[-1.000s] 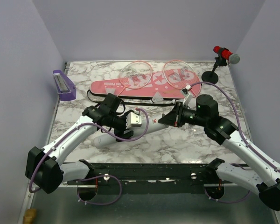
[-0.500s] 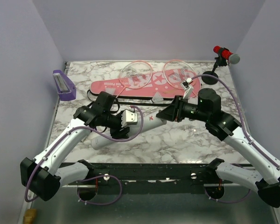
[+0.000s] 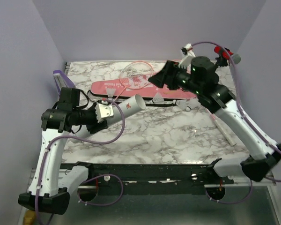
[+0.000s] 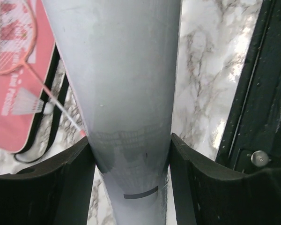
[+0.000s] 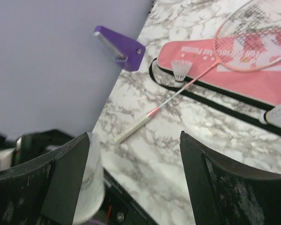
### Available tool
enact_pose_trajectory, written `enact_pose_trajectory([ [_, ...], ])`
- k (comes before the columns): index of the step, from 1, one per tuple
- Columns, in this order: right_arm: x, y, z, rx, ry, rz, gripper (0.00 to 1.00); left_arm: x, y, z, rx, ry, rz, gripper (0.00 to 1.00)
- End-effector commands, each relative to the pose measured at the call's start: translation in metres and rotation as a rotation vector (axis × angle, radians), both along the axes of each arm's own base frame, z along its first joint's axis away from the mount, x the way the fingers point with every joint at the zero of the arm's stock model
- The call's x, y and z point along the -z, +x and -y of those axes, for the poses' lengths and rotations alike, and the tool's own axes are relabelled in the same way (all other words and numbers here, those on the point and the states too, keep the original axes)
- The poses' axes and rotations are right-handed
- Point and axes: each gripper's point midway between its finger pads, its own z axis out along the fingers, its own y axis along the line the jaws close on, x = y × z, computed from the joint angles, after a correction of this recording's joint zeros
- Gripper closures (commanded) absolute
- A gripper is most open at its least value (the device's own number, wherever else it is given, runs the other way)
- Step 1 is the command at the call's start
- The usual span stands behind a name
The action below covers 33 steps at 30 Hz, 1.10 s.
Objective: Pack up the badminton gear
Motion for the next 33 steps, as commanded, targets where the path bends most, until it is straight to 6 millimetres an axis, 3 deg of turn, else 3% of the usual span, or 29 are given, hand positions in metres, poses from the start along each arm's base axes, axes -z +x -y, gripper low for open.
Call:
enact_pose_trajectory([
  [1,0.059,0.074,-0.037,0.043,-0.137,-0.085,0.14,0.003,-0.042,-0.020,0.058,0.042,0.012,0.37],
  [5,0.097,0.141,-0.090,0.011,-0.168,-0.106,0.13,-0.006,-0.050,-0.022,0.061,0.027,0.103,0.35],
  [8,0.142,0.185,-0.132,-0.020,-0.174,-0.157,0.12,-0.009,-0.053,-0.020,0.063,0.014,0.159,0.34],
  [9,0.163,0.195,-0.145,-0.038,-0.171,-0.190,0.11,-0.009,-0.051,-0.020,0.059,0.008,0.177,0.34],
  [10,0.163,0.208,-0.154,-0.036,-0.144,-0.186,0.12,-0.010,-0.052,-0.018,0.064,-0.001,0.189,0.33],
  [11,0.184,0.215,-0.165,-0.048,-0.140,-0.220,0.11,-0.010,-0.050,-0.017,0.065,-0.010,0.197,0.33],
  [12,0.189,0.221,-0.174,-0.058,-0.106,-0.232,0.11,-0.011,-0.048,-0.016,0.057,-0.019,0.200,0.33],
  [15,0.228,0.228,-0.190,-0.071,-0.038,-0.296,0.11,-0.013,-0.046,-0.015,0.057,-0.030,0.197,0.33],
  [20,0.258,0.230,-0.203,-0.086,0.039,-0.343,0.11,-0.013,-0.042,-0.016,0.038,-0.030,0.193,0.34],
  [25,0.255,0.227,-0.214,-0.134,0.087,-0.309,0.11,-0.012,-0.044,-0.015,0.028,-0.045,0.177,0.34],
  [29,0.245,0.230,-0.221,-0.173,0.083,-0.210,0.11,-0.013,-0.043,-0.014,0.018,-0.051,0.184,0.34],
  [33,0.248,0.226,-0.234,-0.220,0.048,-0.103,0.11,-0.015,-0.042,-0.013,0.010,-0.067,0.175,0.34],
])
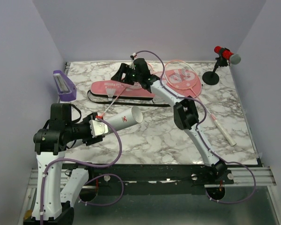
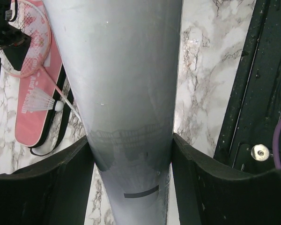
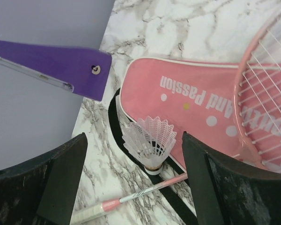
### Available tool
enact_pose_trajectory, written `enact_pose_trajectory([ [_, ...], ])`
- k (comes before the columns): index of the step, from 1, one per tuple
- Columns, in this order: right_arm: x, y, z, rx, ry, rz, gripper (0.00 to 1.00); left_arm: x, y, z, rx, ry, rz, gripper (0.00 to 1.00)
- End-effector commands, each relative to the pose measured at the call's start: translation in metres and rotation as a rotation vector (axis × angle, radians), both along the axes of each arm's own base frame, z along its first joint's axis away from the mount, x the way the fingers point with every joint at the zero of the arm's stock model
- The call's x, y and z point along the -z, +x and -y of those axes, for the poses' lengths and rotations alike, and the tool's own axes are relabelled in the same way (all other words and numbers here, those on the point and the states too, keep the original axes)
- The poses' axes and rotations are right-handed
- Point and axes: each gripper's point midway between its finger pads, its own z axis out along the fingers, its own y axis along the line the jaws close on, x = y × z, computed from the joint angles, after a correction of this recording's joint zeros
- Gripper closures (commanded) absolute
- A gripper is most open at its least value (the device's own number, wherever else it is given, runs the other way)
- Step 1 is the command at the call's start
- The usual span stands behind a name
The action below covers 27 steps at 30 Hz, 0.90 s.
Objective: Pack up the badminton gear
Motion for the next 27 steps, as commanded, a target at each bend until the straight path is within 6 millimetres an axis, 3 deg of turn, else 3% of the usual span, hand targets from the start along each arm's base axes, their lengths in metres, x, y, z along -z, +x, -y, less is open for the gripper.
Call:
enact_pose_trajectory([
  [1,0.001,-0.007,-0.024,-0.095,0.001,0.152,0.11,-0.010,-0.002,0.009,0.019,-0.067,0.010,0.34],
  [4,0.015,-0.015,-0.030,-0.151,0.000,0.167,0.11,-0.009,-0.004,0.009,0.014,-0.070,0.001,0.34],
  [14,0.016,-0.040,-0.059,-0.266,-0.015,0.330,0.12,-0.006,-0.003,0.006,-0.012,-0.054,-0.014,0.34],
  [20,0.029,-0.046,-0.058,-0.306,-0.044,0.333,0.16,-0.008,0.000,0.006,-0.018,-0.061,-0.018,0.34],
  [27,0.046,-0.058,-0.049,-0.339,-0.090,0.306,0.31,-0.012,0.002,0.007,-0.017,-0.066,-0.020,0.34],
])
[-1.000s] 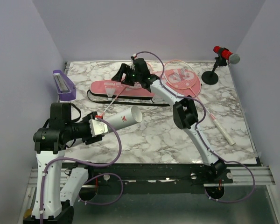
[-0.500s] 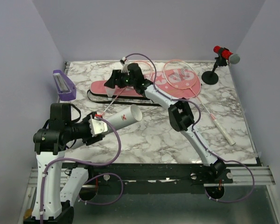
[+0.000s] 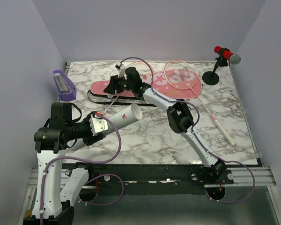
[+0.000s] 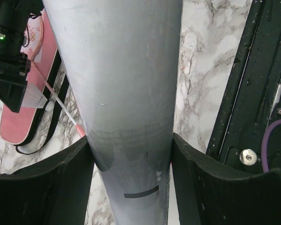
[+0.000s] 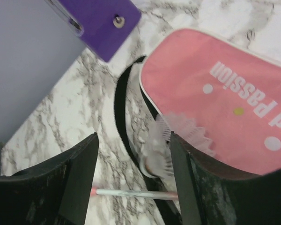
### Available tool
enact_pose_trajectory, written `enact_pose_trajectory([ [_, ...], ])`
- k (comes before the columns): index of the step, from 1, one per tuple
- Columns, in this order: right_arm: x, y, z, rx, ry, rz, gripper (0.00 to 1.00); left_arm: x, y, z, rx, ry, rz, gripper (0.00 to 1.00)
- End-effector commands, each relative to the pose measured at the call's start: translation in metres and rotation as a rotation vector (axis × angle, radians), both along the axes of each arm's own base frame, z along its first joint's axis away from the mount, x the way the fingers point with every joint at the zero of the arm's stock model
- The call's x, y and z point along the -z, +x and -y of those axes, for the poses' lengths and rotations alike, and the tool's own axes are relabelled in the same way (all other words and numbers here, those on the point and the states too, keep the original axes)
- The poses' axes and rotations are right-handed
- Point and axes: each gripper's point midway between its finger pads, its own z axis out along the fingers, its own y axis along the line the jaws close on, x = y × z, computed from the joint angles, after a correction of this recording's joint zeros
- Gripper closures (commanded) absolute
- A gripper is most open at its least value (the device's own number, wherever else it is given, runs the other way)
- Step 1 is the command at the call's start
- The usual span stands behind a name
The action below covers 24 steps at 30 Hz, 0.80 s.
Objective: Pack up the badminton gear
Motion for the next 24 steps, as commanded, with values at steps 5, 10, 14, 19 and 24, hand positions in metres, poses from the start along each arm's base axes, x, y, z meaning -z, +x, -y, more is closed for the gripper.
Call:
enact_pose_trajectory([
  [5,0.030,-0.023,0.013,-0.057,-0.084,-0.033,0.43,-0.013,0.003,0.005,0.014,-0.034,0.044,0.34],
  [10,0.024,-0.033,0.018,-0.051,-0.089,-0.027,0.48,-0.011,0.002,0.005,0.013,-0.038,0.045,0.34],
  [14,0.017,-0.039,0.018,-0.053,-0.081,-0.036,0.62,-0.009,0.001,0.005,0.012,-0.035,0.047,0.34],
  [19,-0.003,-0.044,0.023,-0.029,-0.063,-0.035,0.90,-0.005,0.001,0.004,0.009,-0.032,0.055,0.33],
  [24,-0.022,-0.053,0.040,0.010,-0.067,-0.020,1.00,0.002,0.005,0.005,0.010,-0.038,0.042,0.33],
])
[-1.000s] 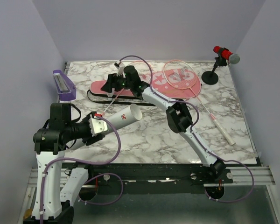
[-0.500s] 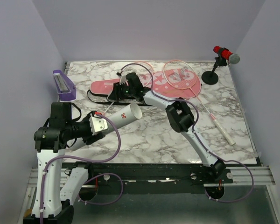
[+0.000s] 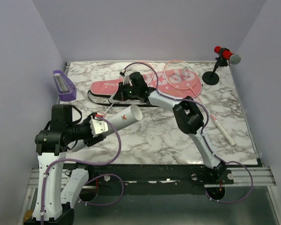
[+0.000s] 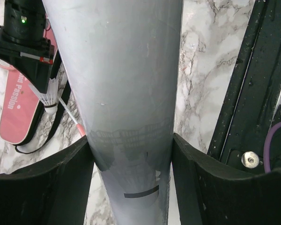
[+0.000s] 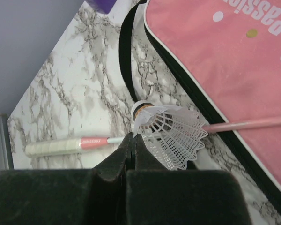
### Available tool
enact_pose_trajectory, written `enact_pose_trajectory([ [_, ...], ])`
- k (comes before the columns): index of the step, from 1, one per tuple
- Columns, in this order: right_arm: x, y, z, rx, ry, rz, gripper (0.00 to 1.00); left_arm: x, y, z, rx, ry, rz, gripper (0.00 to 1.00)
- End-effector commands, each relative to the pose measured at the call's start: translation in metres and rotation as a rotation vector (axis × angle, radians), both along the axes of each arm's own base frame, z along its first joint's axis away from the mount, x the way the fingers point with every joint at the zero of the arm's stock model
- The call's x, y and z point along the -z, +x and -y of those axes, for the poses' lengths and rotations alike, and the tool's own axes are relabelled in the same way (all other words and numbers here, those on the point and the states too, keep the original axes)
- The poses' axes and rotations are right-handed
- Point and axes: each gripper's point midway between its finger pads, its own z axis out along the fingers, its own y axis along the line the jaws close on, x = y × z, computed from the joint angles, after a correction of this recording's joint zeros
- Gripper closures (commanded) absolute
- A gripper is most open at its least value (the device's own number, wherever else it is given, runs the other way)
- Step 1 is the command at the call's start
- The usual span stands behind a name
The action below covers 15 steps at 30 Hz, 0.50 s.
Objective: Pack up the badminton gear
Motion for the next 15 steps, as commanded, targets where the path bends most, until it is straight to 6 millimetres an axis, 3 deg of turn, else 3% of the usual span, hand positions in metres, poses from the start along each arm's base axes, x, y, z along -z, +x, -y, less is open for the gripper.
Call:
enact_pose_trajectory([
  [1,-0.052,-0.006,0.008,0.040,0.040,0.078,0.99,-0.001,0.006,0.005,0.019,-0.033,0.026,0.33],
  [6,-0.079,-0.027,0.044,0.114,-0.002,0.076,0.99,0.012,0.013,0.004,0.030,-0.016,0.034,0.33],
  [9,-0.099,-0.041,0.086,0.229,-0.069,0.077,0.99,0.019,0.017,0.006,0.047,-0.022,0.054,0.33],
  [12,-0.119,-0.069,0.130,0.300,-0.110,0.076,0.99,0.026,0.017,0.011,0.081,-0.039,0.071,0.31],
  [13,-0.139,-0.079,0.144,0.326,-0.095,0.093,0.99,0.027,0.016,0.012,0.096,-0.045,0.077,0.30],
  [15,-0.158,-0.098,0.171,0.364,-0.100,0.114,0.99,0.030,0.016,0.013,0.106,-0.047,0.081,0.29],
])
